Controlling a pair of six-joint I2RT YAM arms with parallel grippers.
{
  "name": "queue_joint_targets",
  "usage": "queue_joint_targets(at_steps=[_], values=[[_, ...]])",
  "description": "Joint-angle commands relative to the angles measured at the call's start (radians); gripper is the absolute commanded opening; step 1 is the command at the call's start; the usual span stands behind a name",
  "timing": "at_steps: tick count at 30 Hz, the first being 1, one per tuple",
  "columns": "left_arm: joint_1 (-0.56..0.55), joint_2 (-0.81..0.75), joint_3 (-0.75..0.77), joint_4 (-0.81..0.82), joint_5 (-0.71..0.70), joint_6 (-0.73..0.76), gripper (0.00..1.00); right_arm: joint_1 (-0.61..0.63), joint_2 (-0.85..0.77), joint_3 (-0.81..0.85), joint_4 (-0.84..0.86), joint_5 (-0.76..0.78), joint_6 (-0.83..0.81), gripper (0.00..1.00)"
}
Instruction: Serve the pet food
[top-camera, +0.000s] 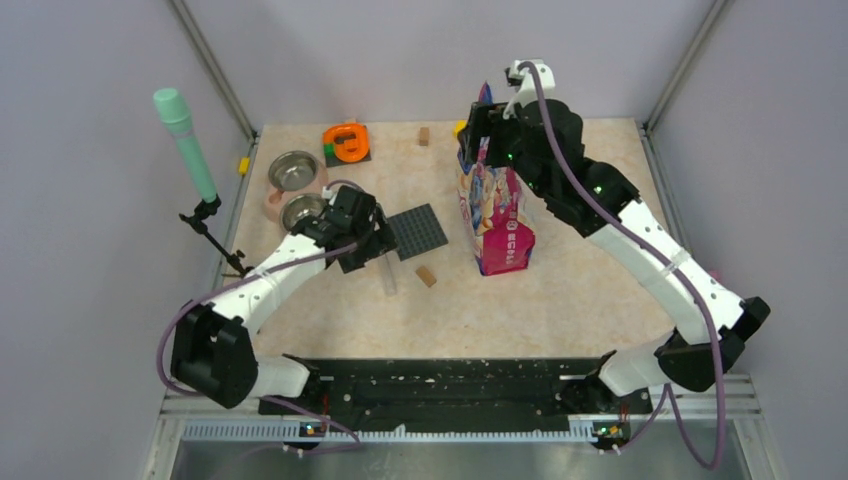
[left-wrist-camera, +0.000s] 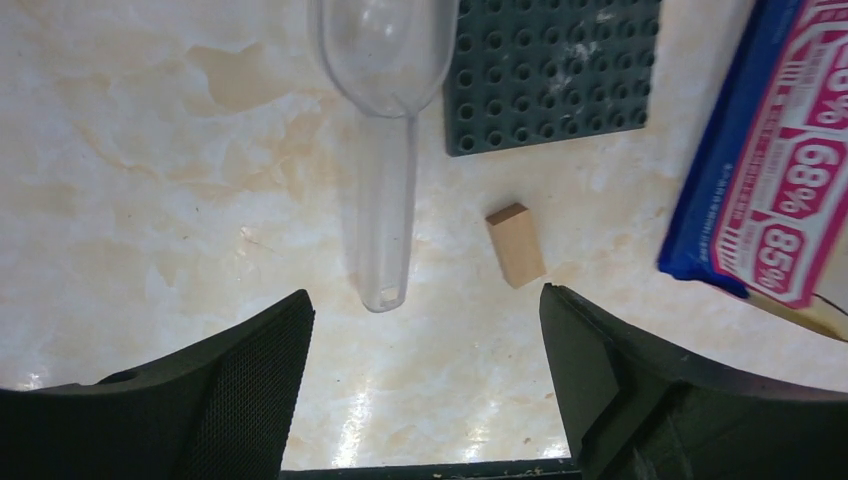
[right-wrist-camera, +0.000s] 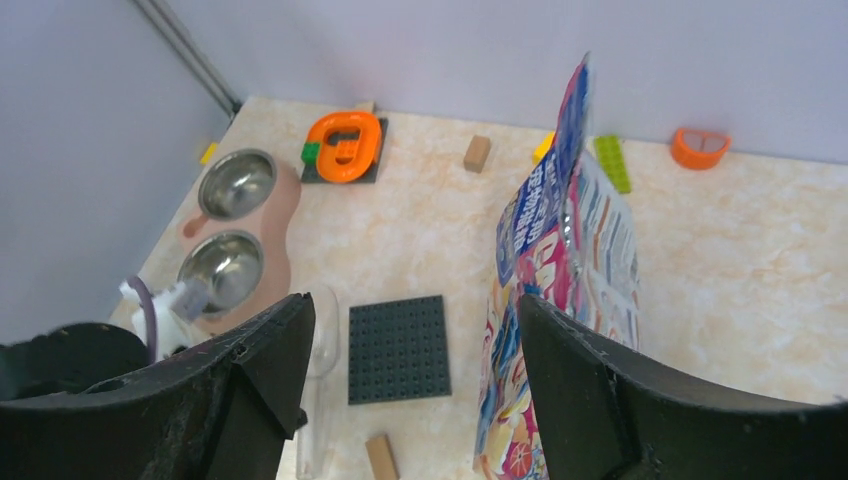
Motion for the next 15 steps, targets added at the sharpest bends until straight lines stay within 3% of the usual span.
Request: queue_joint_targets(at_steps=[1, 11, 15], values=[[-0.009, 0.041, -0.070, 0.110, -0.049, -0.059, 0.86, -0.019, -0.048, 0.005, 0.061, 0.069, -0.033, 0.77], [-0.014, 0.272, -0.031, 0.198, -0.100, -0.048, 0.72, -0.037, -0.043, 0.003, 0.021, 0.089, -0.005, 0.79], [-0.007, 0.356, 0.048, 0.177, -0.111, -0.006, 0.60, -0.084, -0.033, 0.034, -0.016, 0.088, 0.001, 0.79]])
